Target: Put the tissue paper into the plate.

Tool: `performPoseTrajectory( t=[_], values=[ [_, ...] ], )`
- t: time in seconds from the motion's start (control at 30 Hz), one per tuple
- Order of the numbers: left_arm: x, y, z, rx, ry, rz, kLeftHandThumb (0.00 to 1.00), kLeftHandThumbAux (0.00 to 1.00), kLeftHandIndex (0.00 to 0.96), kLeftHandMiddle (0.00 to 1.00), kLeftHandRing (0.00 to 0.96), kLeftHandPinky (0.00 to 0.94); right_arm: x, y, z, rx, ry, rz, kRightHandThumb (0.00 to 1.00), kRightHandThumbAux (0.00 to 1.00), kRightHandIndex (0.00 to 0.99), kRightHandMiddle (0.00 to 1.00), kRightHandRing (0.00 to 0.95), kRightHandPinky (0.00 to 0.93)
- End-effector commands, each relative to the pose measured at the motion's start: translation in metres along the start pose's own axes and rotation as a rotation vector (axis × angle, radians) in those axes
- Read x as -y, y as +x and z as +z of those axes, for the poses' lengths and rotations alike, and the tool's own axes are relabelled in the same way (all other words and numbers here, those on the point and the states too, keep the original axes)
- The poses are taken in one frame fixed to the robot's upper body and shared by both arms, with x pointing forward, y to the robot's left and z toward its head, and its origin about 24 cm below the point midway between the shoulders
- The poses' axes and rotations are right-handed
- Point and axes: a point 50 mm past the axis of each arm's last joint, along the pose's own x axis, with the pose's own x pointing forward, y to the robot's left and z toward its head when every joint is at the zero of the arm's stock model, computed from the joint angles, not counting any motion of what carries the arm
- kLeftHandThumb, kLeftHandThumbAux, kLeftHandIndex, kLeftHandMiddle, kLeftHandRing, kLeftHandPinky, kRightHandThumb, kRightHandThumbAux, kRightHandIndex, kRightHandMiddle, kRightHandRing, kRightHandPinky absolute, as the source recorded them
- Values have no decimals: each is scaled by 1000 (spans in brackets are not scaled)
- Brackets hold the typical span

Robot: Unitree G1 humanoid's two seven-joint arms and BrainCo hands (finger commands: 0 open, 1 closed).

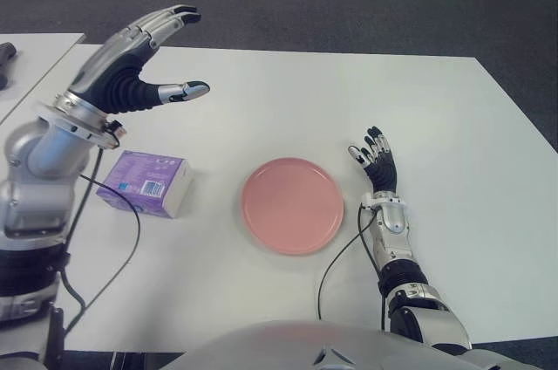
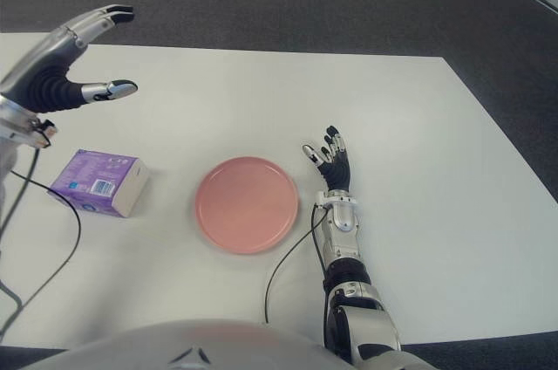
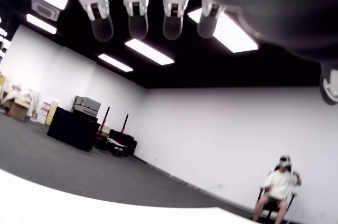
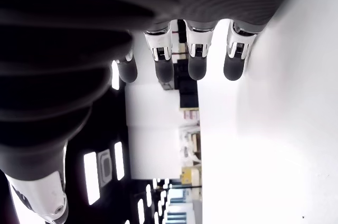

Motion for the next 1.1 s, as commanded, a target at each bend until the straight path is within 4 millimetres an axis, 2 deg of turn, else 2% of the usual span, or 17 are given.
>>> performPoseTrajectory(
  t=[0.03,0.4,0.53,0.6,0.73,0.87,1.1],
  values=[
    [-22,-1,-1,20,116,-55,157,245,0,0,0,0,0,-27,-40,-214,14,-15,150,666,0,0,0,2],
    [-42,-24,-5,-8,375,-243,99,253,0,0,0,0,-6,-26,-40,-210,-3,-22,177,654,0,0,0,0],
    [-45,-34,-8,-60,434,-322,79,259,0,0,0,0,-7,-25,-28,-168,-4,-27,178,646,0,0,0,0],
    [-45,-38,-10,-90,459,-366,75,259,0,0,0,0,-6,-26,-30,-177,0,-29,177,642,1,0,0,0],
    [-37,-46,-24,-156,490,-473,73,252,0,0,0,0,-5,-25,-31,-187,12,-30,177,637,5,0,0,0],
    [-20,-61,-47,-202,541,-581,98,236,0,0,0,0,-5,-24,-32,-194,27,-29,178,635,11,0,0,7],
    [-9,-74,-55,-184,659,-677,149,195,0,0,0,0,-3,-24,-32,-199,39,-15,165,644,15,0,0,16]
  ],
)
